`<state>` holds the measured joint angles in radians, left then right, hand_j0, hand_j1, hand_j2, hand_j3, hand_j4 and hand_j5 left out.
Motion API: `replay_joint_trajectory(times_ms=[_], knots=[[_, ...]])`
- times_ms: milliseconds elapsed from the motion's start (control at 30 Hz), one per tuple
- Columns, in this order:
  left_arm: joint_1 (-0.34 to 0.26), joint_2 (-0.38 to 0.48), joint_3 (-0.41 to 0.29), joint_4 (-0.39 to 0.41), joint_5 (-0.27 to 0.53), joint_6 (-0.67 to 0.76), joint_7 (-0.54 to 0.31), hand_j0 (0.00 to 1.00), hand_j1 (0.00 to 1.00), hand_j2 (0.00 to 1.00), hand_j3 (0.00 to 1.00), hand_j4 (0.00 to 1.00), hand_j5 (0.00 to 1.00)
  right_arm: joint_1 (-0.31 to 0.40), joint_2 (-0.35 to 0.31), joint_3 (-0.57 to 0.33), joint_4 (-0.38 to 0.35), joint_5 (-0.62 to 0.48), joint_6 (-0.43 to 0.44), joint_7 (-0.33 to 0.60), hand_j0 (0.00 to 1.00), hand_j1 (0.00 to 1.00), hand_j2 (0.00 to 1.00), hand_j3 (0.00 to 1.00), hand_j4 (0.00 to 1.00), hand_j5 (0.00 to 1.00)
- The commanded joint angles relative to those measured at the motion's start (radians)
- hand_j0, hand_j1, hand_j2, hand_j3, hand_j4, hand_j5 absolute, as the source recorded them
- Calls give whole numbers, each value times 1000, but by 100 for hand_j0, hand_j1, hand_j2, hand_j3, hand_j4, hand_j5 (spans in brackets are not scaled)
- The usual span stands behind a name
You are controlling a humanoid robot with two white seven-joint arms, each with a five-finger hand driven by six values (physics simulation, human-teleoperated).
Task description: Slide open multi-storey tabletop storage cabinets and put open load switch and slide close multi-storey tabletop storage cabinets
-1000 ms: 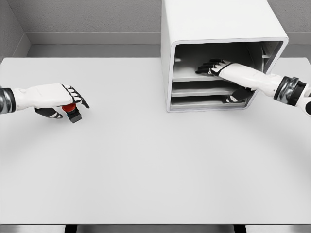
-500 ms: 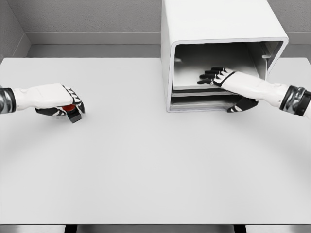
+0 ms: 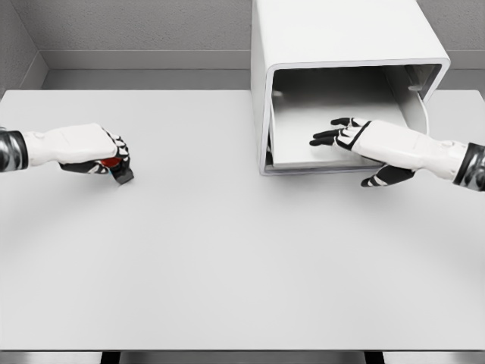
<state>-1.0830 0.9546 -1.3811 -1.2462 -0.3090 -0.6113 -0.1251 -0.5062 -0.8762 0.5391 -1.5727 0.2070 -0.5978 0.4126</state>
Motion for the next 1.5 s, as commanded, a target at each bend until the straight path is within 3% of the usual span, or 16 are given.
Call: replay_joint_trajectory(times_ms=[0,233,333,600,867,1467], knots=[[-2,-11,4,-2,14,0,4,37,37,37,37,37,37,0,-15,9,-29,-46,-13,0,100,100,100,100,100,100],[-44,-56,4,-27,14,0,22,37,37,37,37,37,37,44,-61,2,-81,-55,-13,-5,100,100,100,100,100,100],[-61,-60,4,-75,31,0,22,37,37,37,37,37,37,48,-84,4,-93,-57,-13,-9,100,100,100,100,100,100],[-107,-73,5,-150,41,0,24,37,37,37,37,37,37,84,-98,5,-95,-155,-13,-23,100,100,100,100,100,100],[-153,-79,4,-228,42,0,24,37,37,37,37,37,37,78,-156,4,-104,-255,-13,-23,100,100,100,100,100,100],[-247,-125,5,-283,79,0,58,37,37,37,37,37,37,86,-256,-10,-107,-305,-13,-77,100,100,100,100,100,100]])
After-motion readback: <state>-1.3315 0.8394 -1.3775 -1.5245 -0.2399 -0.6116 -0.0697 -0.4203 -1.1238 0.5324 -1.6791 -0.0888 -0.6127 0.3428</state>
